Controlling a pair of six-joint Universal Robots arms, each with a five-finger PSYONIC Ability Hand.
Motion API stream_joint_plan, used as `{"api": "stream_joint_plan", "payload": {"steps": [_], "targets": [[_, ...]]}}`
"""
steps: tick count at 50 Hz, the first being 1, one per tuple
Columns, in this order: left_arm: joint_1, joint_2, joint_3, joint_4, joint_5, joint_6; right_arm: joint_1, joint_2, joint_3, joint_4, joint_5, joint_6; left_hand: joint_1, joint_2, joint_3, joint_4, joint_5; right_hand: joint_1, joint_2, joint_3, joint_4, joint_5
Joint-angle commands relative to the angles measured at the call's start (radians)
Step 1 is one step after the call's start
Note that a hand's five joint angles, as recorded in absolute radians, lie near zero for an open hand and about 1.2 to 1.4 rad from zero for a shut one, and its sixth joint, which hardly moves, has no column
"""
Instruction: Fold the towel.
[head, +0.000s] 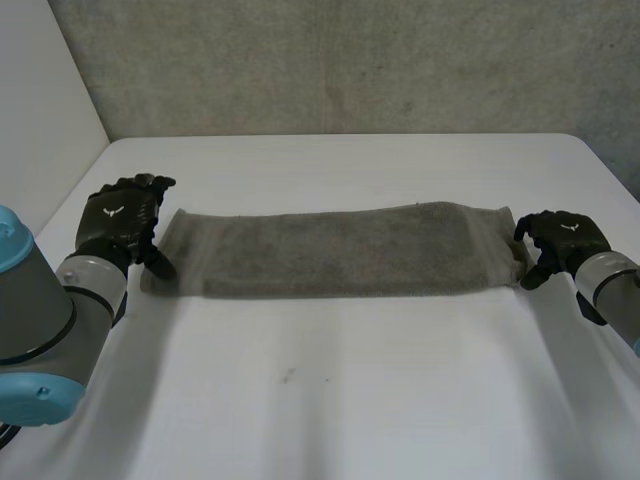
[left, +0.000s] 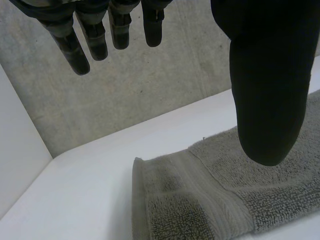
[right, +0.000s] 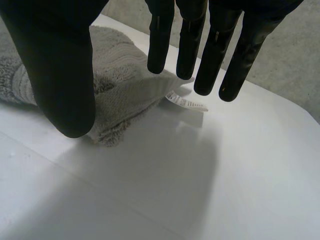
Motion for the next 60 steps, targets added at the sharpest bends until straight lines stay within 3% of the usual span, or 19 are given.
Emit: {"api": "stream_joint_plan", "payload": {"steps": [1, 3, 4, 5, 18, 25, 31, 35, 41, 43, 46, 51, 60], "targets": [[0.000, -0.003, -0.001, 0.000, 0.001, 0.000, 0.000, 0.036, -0.022, -0.009, -0.001, 0.000, -0.005, 0.009, 0.007, 0.006, -0.035, 0.494, 0.414, 0.410, 0.414, 0.434], [-0.001, -0.005, -0.001, 0.000, 0.001, 0.000, -0.003, 0.055, -0.032, -0.020, -0.001, -0.001, -0.005, 0.009, 0.007, 0.006, -0.035, 0.795, 0.715, 0.711, 0.715, 0.735], [-0.001, -0.006, -0.001, 0.002, 0.001, 0.000, -0.003, 0.055, -0.032, -0.020, -0.001, -0.001, -0.005, 0.009, 0.007, 0.006, -0.035, 0.796, 0.716, 0.713, 0.716, 0.736], [-0.001, -0.006, -0.001, 0.002, 0.001, 0.000, -0.006, 0.062, -0.037, -0.023, -0.001, -0.001, -0.005, 0.009, 0.007, 0.006, -0.035, 0.944, 0.863, 0.860, 0.864, 0.883], [0.003, -0.006, -0.001, 0.002, 0.001, 0.002, -0.071, 0.063, -0.085, -0.010, 0.028, -0.080, -0.005, 0.009, 0.007, 0.006, -0.035, 0.945, 0.865, 0.861, 0.865, 0.885], [0.003, -0.003, -0.001, 0.002, 0.000, 0.002, -0.193, -0.025, -0.091, -0.009, 0.201, -0.331, -0.005, 0.009, 0.007, 0.006, -0.035, 0.945, 0.865, 0.861, 0.865, 0.885], [0.003, -0.002, -0.001, 0.002, 0.000, 0.002, -0.189, -0.086, -0.088, -0.016, 0.194, -0.351, -0.005, 0.009, 0.007, 0.006, -0.035, 0.945, 0.865, 0.861, 0.865, 0.885], [0.003, -0.002, -0.003, 0.002, 0.000, 0.002, -0.058, -0.193, -0.098, -0.023, 0.157, -0.301, -0.005, 0.009, 0.007, 0.006, -0.035, 0.945, 0.865, 0.861, 0.865, 0.885], [0.003, 0.000, -0.003, 0.002, 0.000, 0.002, 0.121, -0.191, -0.154, -0.024, 0.094, -0.291, -0.005, 0.009, 0.007, 0.006, -0.035, 0.945, 0.865, 0.861, 0.865, 0.885], [0.003, 0.000, -0.003, 0.002, 0.000, 0.002, 0.244, -0.166, -0.183, -0.030, 0.045, -0.299, -0.005, 0.009, 0.007, 0.006, -0.035, 0.945, 0.865, 0.861, 0.865, 0.885], [0.003, 0.000, -0.003, 0.002, 0.000, 0.002, 0.305, -0.146, -0.200, -0.041, 0.022, -0.299, -0.005, 0.009, 0.007, 0.006, -0.035, 0.945, 0.865, 0.861, 0.865, 0.885], [0.003, 0.000, -0.003, 0.002, 0.000, 0.002, 0.530, -0.036, -0.233, -0.116, -0.058, -0.323, -0.005, 0.009, 0.007, 0.006, -0.035, 0.945, 0.865, 0.861, 0.865, 0.885], [0.000, -0.003, -0.007, 0.002, 0.000, 0.006, 0.690, 0.113, -0.230, -0.132, -0.118, -0.405, -0.005, 0.009, 0.007, 0.006, -0.035, 0.945, 0.865, 0.861, 0.865, 0.885]]}}
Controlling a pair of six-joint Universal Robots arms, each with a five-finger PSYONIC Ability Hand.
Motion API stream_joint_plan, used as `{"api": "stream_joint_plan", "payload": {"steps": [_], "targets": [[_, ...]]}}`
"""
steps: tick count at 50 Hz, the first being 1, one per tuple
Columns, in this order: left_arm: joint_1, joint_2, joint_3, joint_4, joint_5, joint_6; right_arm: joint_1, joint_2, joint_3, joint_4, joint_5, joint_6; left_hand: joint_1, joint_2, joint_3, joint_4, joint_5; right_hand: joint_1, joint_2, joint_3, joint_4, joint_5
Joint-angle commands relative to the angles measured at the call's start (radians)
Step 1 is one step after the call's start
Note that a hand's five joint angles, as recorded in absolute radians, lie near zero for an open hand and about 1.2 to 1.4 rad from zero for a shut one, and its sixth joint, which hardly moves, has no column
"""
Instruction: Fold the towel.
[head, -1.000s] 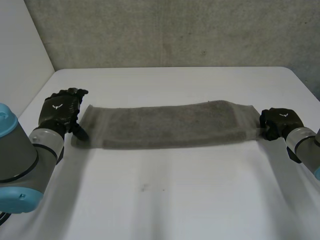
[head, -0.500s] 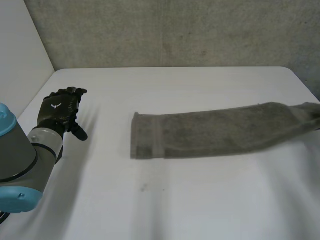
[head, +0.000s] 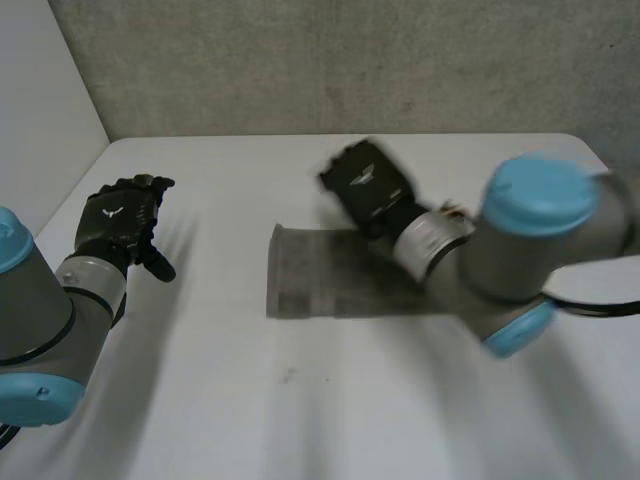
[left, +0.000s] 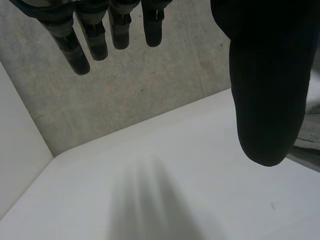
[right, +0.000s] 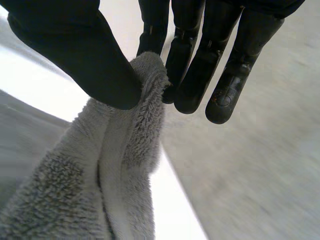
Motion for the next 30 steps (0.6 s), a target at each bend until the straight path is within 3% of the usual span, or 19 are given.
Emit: {"api": "stream_joint_plan", "payload": {"steps": [1, 5, 7, 8, 10, 16, 18, 24, 30], "targets": [[-0.002, -0.003, -0.007, 0.000, 0.000, 0.006, 0.158, 0.160, 0.007, -0.016, -0.054, -0.081, -0.005, 0.010, 0.007, 0.006, -0.035, 0.450, 0.229, 0.210, 0.206, 0.250], [-0.006, -0.003, -0.009, 0.000, 0.000, 0.008, 0.172, 0.199, 0.011, -0.009, -0.045, -0.098, -0.005, 0.010, 0.007, 0.006, -0.035, 0.450, 0.229, 0.210, 0.206, 0.250], [-0.012, -0.004, -0.010, 0.000, 0.002, 0.009, 0.172, 0.191, 0.014, -0.004, -0.031, -0.104, -0.005, 0.010, 0.007, 0.006, -0.035, -0.279, -0.500, -0.519, -0.523, -0.479], [-0.012, -0.004, -0.010, 0.000, 0.002, 0.009, 0.172, 0.191, 0.014, -0.004, -0.031, -0.104, -0.005, 0.010, 0.007, 0.006, -0.035, -0.283, -0.503, -0.523, -0.527, -0.483], [-0.013, -0.008, -0.012, 0.000, 0.002, 0.009, 0.162, 0.135, 0.019, -0.004, -0.001, -0.088, -0.005, 0.010, 0.007, 0.006, -0.035, -0.772, -0.992, -1.012, -1.015, -0.972], [-0.030, -0.008, -0.014, 0.000, 0.008, 0.009, 0.116, 0.009, 0.057, -0.002, 0.095, -0.028, -0.005, 0.010, 0.007, 0.006, -0.035, -0.772, -0.992, -1.012, -1.015, -0.972], [-0.042, -0.004, -0.007, -0.002, 0.009, 0.009, 0.052, -0.060, 0.120, -0.001, 0.140, 0.068, -0.005, 0.010, 0.007, 0.006, -0.035, -0.772, -0.992, -1.012, -1.015, -0.972], [-0.126, -0.004, 0.043, -0.002, 0.006, 0.005, -0.069, -0.181, 0.283, -0.002, 0.156, 0.268, -0.005, 0.010, 0.007, 0.006, -0.035, -0.772, -0.992, -1.012, -1.015, -0.972], [-0.255, -0.069, 0.144, -0.002, 0.006, 0.000, -0.157, -0.211, 0.383, -0.002, 0.156, 0.319, -0.001, 0.013, 0.011, 0.010, -0.031, -0.772, -0.992, -1.012, -1.015, -0.972]]}}
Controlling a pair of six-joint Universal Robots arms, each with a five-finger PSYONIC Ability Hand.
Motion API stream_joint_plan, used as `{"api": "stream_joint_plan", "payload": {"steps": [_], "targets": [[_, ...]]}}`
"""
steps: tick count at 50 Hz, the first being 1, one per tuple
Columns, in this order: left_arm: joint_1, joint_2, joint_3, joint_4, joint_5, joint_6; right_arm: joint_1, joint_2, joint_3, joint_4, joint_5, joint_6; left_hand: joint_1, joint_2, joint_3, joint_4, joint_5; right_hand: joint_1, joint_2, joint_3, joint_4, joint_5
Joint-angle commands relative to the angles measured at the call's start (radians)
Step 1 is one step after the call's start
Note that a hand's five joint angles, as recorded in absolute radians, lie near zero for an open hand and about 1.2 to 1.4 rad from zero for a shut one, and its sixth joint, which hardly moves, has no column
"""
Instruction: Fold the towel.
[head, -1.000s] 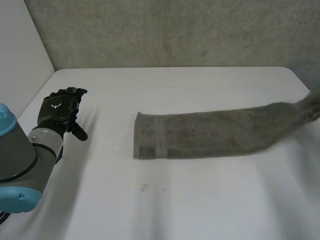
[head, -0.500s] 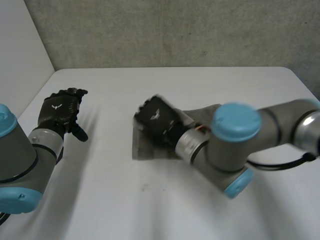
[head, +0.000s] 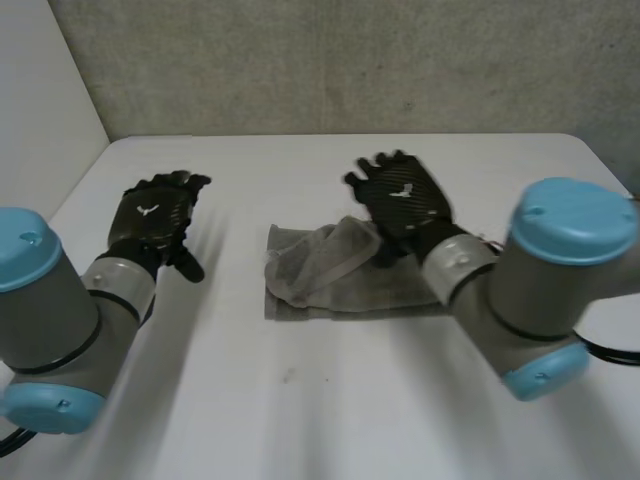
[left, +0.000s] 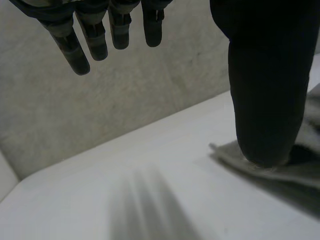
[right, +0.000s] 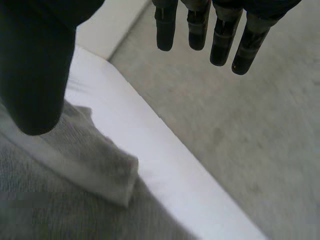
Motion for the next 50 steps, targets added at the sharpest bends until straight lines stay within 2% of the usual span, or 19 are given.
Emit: {"api": "stream_joint_plan", "payload": {"steps": [1, 3, 8, 16, 18, 25, 30, 31, 32, 37, 41, 50], "targets": [[-0.152, -0.064, 0.116, 0.000, -0.001, -0.006, -0.159, -0.077, 0.192, 0.000, -0.004, 0.127, -0.001, 0.014, 0.011, 0.010, -0.031, -0.037, -0.049, -0.038, -0.062, -0.056], [-0.227, -0.128, 0.196, -0.009, -0.001, -0.007, -0.176, -0.084, 0.215, 0.001, -0.003, 0.125, 0.005, 0.020, 0.017, 0.015, -0.026, -0.037, -0.049, -0.038, -0.062, -0.056], [-0.299, -0.255, 0.317, -0.015, 0.010, -0.006, -0.208, -0.085, 0.269, 0.000, 0.000, 0.122, 0.013, 0.029, 0.026, 0.024, -0.017, -0.037, -0.049, -0.038, -0.062, -0.056], [-0.318, -0.461, 0.502, -0.067, 0.013, 0.000, -0.211, -0.056, 0.296, -0.013, -0.001, 0.121, 0.022, 0.037, 0.035, 0.033, -0.008, 0.085, 0.073, 0.083, 0.060, 0.066], [-0.318, -0.498, 0.543, -0.086, 0.013, 0.000, -0.211, -0.030, 0.295, -0.016, -0.003, 0.119, 0.025, 0.040, 0.038, 0.036, -0.005, 0.242, 0.230, 0.241, 0.218, 0.224], [-0.312, -0.628, 0.716, -0.170, 0.003, 0.000, -0.211, 0.014, 0.283, -0.023, -0.001, 0.104, 0.025, 0.040, 0.038, 0.036, -0.005, 0.487, 0.475, 0.486, 0.462, 0.468], [-0.298, -0.650, 0.750, -0.173, -0.012, -0.001, -0.213, 0.025, 0.296, -0.066, 0.003, 0.053, 0.025, 0.040, 0.038, 0.036, -0.005, 0.719, 0.707, 0.718, 0.694, 0.700], [-0.298, -0.650, 0.750, -0.173, -0.012, -0.001, -0.214, 0.027, 0.299, -0.085, 0.005, 0.032, 0.025, 0.040, 0.038, 0.036, -0.005, 0.823, 0.812, 0.822, 0.799, 0.805], [-0.292, -0.649, 0.753, -0.173, -0.032, -0.003, -0.214, 0.025, 0.304, -0.100, 0.009, 0.011, 0.025, 0.040, 0.038, 0.036, -0.005, 0.935, 0.923, 0.934, 0.910, 0.916], [-0.264, -0.635, 0.747, -0.173, -0.124, -0.004, -0.217, 0.027, 0.313, -0.129, 0.037, -0.072, 0.025, 0.040, 0.038, 0.036, -0.005, 1.123, 1.112, 1.122, 1.099, 1.105], [-0.250, -0.616, 0.739, -0.172, -0.203, -0.003, -0.219, 0.031, 0.313, -0.134, 0.057, -0.129, 0.022, 0.037, 0.035, 0.033, -0.008, 1.185, 1.173, 1.183, 1.160, 1.166], [-0.250, -0.609, 0.678, -0.192, -0.239, 0.003, -0.218, 0.031, 0.316, -0.132, 0.074, -0.194, 0.022, 0.037, 0.035, 0.033, -0.008, 1.185, 1.173, 1.183, 1.160, 1.166]]}}
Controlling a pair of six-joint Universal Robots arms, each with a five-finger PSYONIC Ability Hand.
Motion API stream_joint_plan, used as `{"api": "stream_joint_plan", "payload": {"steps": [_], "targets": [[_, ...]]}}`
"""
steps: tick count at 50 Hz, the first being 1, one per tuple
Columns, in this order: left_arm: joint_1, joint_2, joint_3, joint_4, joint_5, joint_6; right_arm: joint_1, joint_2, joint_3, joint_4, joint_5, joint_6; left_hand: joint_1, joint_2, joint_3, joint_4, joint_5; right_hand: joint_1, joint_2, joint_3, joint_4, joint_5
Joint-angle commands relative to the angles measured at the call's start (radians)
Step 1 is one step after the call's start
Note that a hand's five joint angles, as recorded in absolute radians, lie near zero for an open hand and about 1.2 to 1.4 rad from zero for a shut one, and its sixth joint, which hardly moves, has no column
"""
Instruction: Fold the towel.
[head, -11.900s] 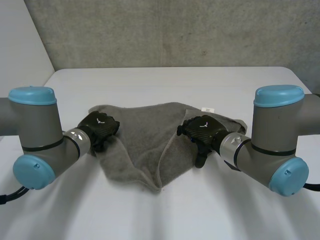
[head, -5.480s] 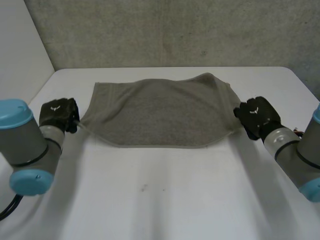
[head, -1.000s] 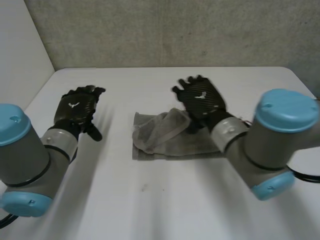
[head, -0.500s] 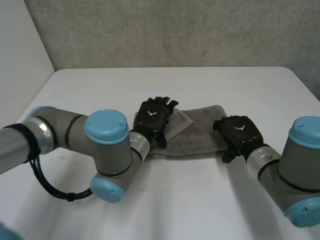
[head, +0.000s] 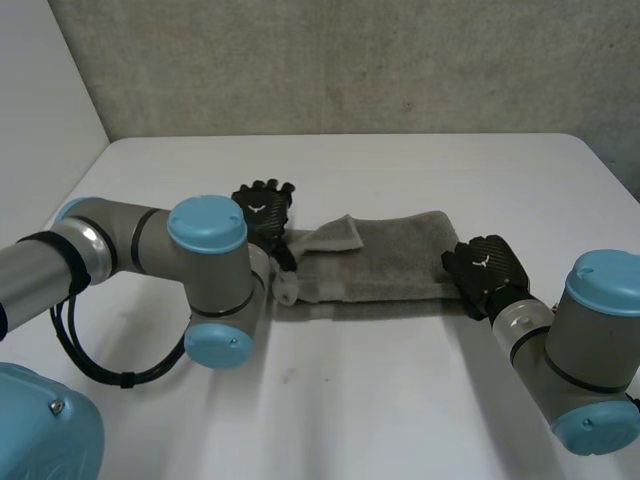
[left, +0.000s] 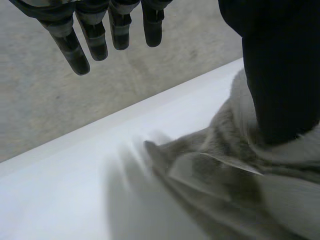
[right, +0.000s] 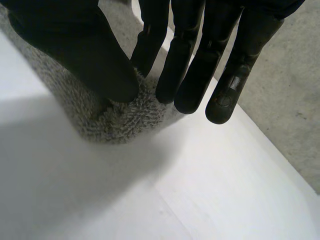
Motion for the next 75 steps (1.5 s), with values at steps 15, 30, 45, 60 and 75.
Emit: {"api": "stream_joint_plan", "payload": {"steps": [15, 30, 45, 60, 75], "targets": [[-0.001, 0.084, -0.131, -0.010, -0.028, 0.005, 0.008, -0.010, 0.000, 0.014, 0.008, -0.032, 0.013, 0.019, 0.021, 0.024, -0.017, 0.469, 0.223, 0.215, 0.207, 0.245], [0.001, 0.297, -0.291, -0.013, -0.018, -0.007, 0.012, -0.051, -0.024, -0.001, 0.008, -0.248, -0.004, 0.001, 0.003, 0.007, -0.034, 0.469, 0.223, 0.215, 0.207, 0.245], [0.135, 0.536, -0.507, -0.001, -0.012, -0.007, 0.305, 0.056, -0.339, -0.027, -0.046, -0.297, -0.004, 0.001, 0.003, 0.007, -0.034, 0.469, 0.223, 0.215, 0.207, 0.245], [0.160, 0.544, -0.555, -0.001, 0.005, -0.006, 0.462, 0.242, -0.396, -0.017, -0.186, -0.218, -0.004, 0.001, 0.003, 0.007, -0.034, 0.383, 0.137, 0.129, 0.121, 0.159], [0.065, 0.420, -0.316, -0.003, 0.100, -0.170, 0.302, -0.022, -0.405, 0.169, -0.043, 0.443, 0.013, 0.019, 0.021, 0.024, -0.017, -0.753, -0.999, -1.006, -1.015, -0.977]]}}
